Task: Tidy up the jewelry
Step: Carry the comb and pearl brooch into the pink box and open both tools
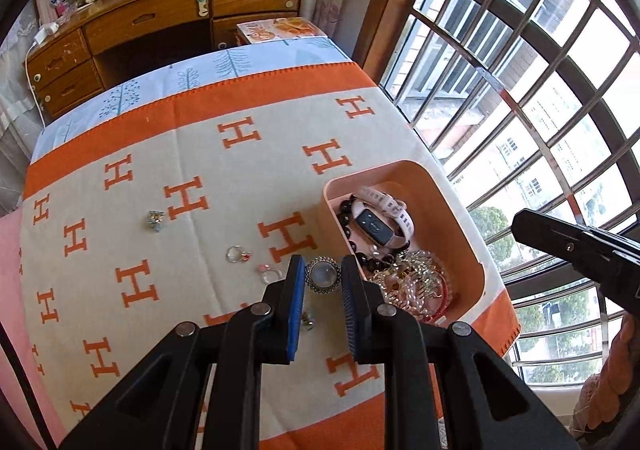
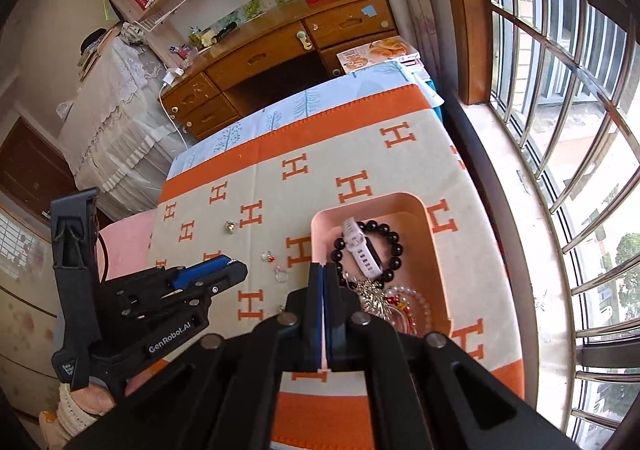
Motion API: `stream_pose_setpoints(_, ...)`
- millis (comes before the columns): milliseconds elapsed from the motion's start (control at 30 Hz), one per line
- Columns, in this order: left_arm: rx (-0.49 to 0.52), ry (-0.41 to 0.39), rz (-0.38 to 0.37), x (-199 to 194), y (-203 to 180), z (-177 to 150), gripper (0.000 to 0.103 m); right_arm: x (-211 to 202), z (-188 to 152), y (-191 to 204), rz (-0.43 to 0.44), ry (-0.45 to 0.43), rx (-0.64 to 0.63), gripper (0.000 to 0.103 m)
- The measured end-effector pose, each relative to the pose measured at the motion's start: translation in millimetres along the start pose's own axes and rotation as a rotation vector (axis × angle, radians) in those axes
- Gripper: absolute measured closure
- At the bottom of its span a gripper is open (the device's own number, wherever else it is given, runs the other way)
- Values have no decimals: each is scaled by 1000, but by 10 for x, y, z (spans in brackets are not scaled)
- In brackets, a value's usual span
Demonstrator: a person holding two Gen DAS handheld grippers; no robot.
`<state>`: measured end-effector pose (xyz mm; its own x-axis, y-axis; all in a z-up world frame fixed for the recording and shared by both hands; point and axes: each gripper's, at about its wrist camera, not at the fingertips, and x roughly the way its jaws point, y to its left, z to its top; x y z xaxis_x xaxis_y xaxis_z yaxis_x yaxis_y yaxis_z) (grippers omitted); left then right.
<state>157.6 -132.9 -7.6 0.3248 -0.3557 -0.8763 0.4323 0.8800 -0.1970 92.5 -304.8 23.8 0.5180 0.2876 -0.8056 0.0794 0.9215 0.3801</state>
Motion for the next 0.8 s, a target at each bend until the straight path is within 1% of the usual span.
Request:
stream_pose_setpoints(167, 24, 50, -19, 253, -288, 22, 87, 181, -97, -283, -19, 40, 31, 103)
stream_pose_setpoints(300, 39, 71, -31, 376, -453, 44, 87, 303, -169, -430, -16, 60, 52, 103)
stream_pose_setpoints(467, 60, 85, -3, 540, -591, 122, 85, 403, -231, -576, -18, 70, 71, 103)
stream_pose_setpoints(500, 64, 85, 7, 570, -608, 141, 83, 415, -241, -597, -20, 73, 73, 103)
stream_pose_setpoints(533, 68, 84, 18, 597, -621, 158, 74, 423, -247, -618, -19, 75, 76, 103)
stream_pose_setpoints(567, 70, 83, 28, 621, -628, 175, 60, 428, -249, -639, -17, 75, 80, 102)
stream_pose_setpoints(633, 70, 76, 40, 641, -635, 194, 45, 434, -255, -660, -21, 73, 75, 102)
stream_pose_setpoints(800, 90, 60, 80, 611, -618, 217, 45, 448, -269, -675, 4, 74, 67, 102)
